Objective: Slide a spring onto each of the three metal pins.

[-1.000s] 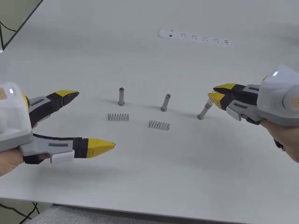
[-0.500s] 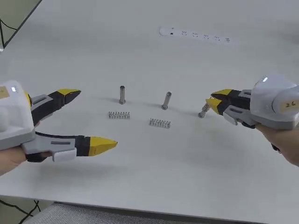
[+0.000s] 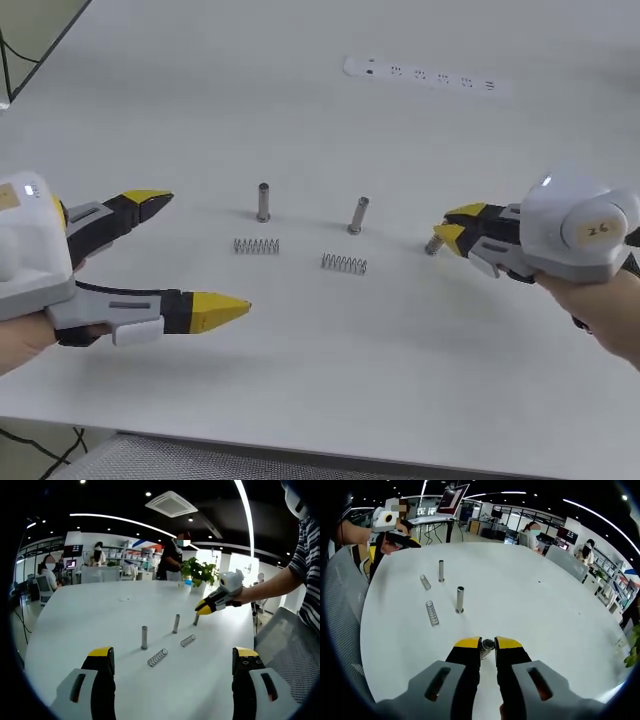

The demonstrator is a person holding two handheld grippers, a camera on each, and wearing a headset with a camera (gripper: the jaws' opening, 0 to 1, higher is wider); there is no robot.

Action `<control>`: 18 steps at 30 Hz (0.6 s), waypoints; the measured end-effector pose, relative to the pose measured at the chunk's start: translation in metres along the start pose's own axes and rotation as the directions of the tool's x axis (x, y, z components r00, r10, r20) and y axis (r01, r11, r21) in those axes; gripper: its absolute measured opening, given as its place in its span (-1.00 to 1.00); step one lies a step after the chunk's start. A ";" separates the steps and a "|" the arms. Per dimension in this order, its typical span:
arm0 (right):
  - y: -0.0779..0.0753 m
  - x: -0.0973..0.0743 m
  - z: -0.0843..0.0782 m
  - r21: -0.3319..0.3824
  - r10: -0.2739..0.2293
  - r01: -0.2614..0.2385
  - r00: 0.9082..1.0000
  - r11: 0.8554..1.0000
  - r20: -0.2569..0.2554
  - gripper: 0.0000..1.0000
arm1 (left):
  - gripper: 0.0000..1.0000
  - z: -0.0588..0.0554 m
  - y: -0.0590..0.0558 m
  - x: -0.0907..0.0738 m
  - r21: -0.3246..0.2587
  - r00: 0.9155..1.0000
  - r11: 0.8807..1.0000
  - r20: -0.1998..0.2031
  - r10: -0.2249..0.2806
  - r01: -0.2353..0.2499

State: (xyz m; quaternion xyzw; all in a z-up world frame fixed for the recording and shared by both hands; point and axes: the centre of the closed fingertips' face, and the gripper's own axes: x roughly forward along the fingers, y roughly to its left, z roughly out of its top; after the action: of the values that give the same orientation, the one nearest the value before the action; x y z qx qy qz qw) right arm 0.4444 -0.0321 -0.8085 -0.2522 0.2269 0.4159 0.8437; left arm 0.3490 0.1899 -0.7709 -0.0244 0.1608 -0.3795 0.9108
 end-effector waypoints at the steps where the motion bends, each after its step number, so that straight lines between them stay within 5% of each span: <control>1: 0.000 0.000 0.000 0.002 0.000 0.000 1.000 1.000 -0.001 -0.75 | 0.95 0.000 0.000 0.000 -0.001 1.000 1.000 0.000 0.000 0.000; 18: -0.003 0.000 0.000 0.102 -0.008 0.006 1.000 0.995 0.023 -0.61 | 0.95 0.000 0.000 0.001 0.004 1.000 1.000 -0.002 -0.002 0.002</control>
State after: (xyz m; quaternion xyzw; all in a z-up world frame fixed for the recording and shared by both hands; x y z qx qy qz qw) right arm 0.4466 -0.0333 -0.8074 -0.2046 0.2369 0.4039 0.8596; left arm 0.3493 0.1891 -0.7707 -0.0226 0.1609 -0.3806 0.9103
